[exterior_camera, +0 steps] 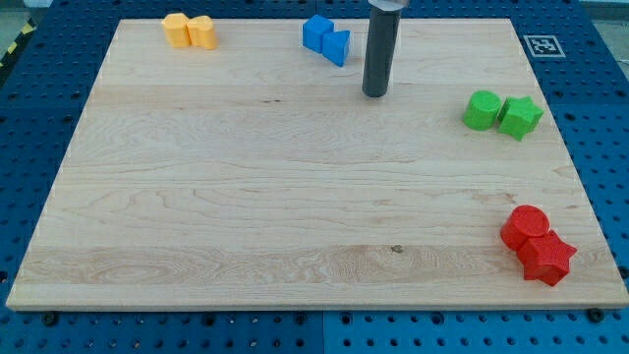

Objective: Separate green star from green circle

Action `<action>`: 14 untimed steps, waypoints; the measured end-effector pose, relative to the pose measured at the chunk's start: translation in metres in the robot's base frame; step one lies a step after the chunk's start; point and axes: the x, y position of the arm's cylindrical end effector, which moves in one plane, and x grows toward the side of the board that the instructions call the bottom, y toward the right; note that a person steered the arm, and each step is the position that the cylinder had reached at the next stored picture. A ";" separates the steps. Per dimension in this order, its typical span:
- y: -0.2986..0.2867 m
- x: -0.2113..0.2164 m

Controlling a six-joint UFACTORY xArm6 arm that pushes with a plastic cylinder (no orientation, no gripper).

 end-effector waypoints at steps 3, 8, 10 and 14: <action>0.103 -0.015; 0.199 0.045; 0.190 0.039; 0.190 0.034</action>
